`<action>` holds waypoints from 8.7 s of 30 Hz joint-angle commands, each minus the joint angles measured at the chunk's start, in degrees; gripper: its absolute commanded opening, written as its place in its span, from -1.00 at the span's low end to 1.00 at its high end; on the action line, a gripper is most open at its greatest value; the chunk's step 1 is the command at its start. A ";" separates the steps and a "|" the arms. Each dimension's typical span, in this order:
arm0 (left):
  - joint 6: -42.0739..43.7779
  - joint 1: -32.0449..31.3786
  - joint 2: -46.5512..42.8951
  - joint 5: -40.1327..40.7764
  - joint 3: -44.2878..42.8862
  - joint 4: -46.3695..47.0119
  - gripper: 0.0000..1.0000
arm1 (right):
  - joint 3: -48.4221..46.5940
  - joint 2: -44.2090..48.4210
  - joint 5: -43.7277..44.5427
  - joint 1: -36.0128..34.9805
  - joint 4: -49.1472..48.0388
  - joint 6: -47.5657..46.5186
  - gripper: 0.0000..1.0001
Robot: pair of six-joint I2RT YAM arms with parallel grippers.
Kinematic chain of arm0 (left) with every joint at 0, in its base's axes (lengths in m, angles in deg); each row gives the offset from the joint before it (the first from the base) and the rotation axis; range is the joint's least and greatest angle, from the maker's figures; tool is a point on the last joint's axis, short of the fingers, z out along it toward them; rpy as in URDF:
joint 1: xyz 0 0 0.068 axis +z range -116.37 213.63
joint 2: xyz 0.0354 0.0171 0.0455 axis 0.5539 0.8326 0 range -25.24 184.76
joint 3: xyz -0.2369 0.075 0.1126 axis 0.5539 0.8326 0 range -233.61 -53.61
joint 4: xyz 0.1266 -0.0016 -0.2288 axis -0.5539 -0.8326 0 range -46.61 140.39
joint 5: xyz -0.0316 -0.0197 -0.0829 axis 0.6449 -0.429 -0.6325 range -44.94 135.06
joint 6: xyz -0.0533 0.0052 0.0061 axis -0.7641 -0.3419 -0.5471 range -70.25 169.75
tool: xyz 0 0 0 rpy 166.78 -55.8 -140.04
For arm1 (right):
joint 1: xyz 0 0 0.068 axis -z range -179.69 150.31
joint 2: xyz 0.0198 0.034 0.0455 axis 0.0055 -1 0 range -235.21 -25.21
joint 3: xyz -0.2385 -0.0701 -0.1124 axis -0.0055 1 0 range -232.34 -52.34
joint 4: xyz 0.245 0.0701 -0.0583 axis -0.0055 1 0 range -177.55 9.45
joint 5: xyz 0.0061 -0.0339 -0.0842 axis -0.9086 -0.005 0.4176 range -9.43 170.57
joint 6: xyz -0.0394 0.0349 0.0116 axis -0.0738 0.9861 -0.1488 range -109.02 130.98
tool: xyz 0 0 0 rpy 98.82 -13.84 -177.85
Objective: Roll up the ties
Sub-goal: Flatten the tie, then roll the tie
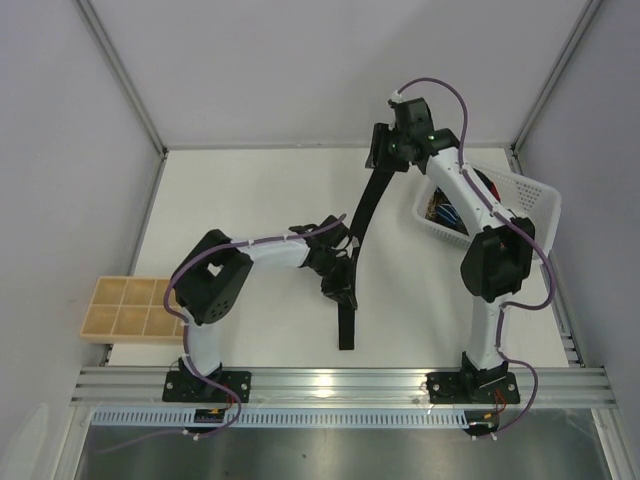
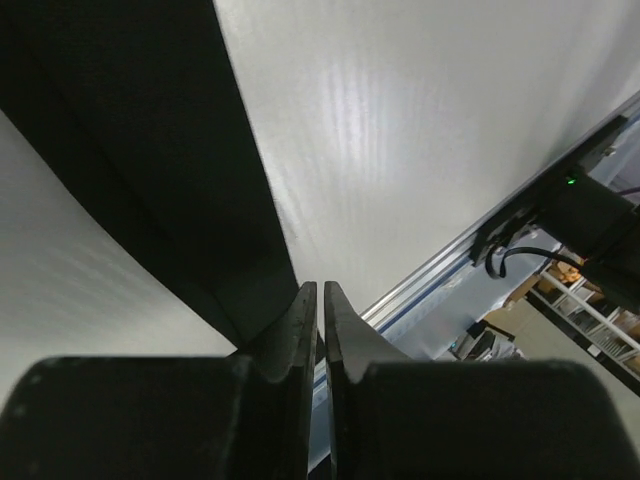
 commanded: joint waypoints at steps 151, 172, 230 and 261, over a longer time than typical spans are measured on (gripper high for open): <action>5.11 41.28 -37.22 17.40 18.39 -12.15 0.23 | -1.75 -14.93 12.29 1.69 -0.83 -4.13 0.10; 7.05 43.74 -34.23 16.87 23.48 -8.47 0.13 | 11.27 -14.81 -34.03 -24.33 -20.08 16.87 -0.55; 6.61 46.38 -19.90 12.92 24.89 3.32 -0.99 | 2.99 -26.69 -32.80 -25.74 -17.79 16.79 -0.78; 7.05 46.38 -25.97 12.39 25.07 -0.90 -0.99 | 3.26 -24.84 -30.34 -23.45 -15.95 14.68 -0.78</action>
